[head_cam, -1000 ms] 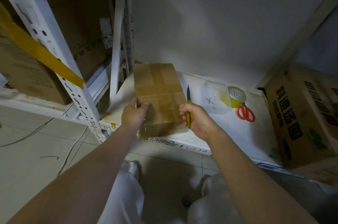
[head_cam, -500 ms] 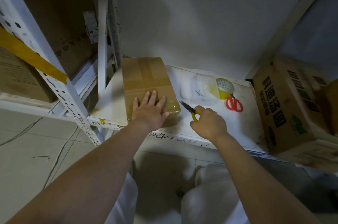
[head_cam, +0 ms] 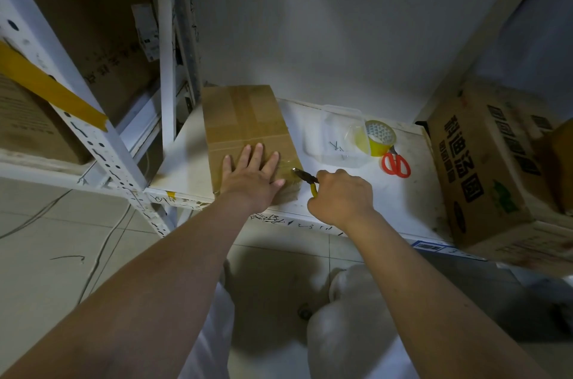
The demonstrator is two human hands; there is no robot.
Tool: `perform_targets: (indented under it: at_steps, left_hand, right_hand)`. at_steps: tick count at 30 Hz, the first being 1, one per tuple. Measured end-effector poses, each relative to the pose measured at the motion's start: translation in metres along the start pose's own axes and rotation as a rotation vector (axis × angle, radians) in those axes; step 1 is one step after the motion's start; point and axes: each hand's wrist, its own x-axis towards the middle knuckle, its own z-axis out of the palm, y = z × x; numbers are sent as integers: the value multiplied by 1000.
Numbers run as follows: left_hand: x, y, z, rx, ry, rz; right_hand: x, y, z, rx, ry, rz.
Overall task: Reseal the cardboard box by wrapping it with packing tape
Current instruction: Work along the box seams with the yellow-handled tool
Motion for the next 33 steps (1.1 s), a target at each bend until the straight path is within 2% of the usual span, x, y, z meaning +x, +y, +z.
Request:
perform_targets:
  at_steps: [5,9,13,17,23,26,28,33]
  left_hand:
    - [0,0,0,-12,-14,-7]
    - [0,1,-1,-13,-27,-5]
    - [-1,1,-2,-18,-33,-5]
    - [-1,1,-2,-10,-32,-2]
    - [-1,1,-3,-4,-45,-8]
    - [0,1,-2,-16,-39,-5]
    - [0,1,-2,-15,-43,-13]
    - [1,2,-1,-15,-33,-13]
  right_hand:
    - [0,-19,-1,-61,-29,63]
    - [1,-29,1,-105,13,82]
    - [0,-27,4,-57,32,98]
    - [-5,-20,22,127,56,147]
    - [-6,-23,46,539,5,322]
    - [4,-21,35,725,122,382]
    - [16,-19,13,609,191,299]
    - [16,-15,-15,179,88,151]
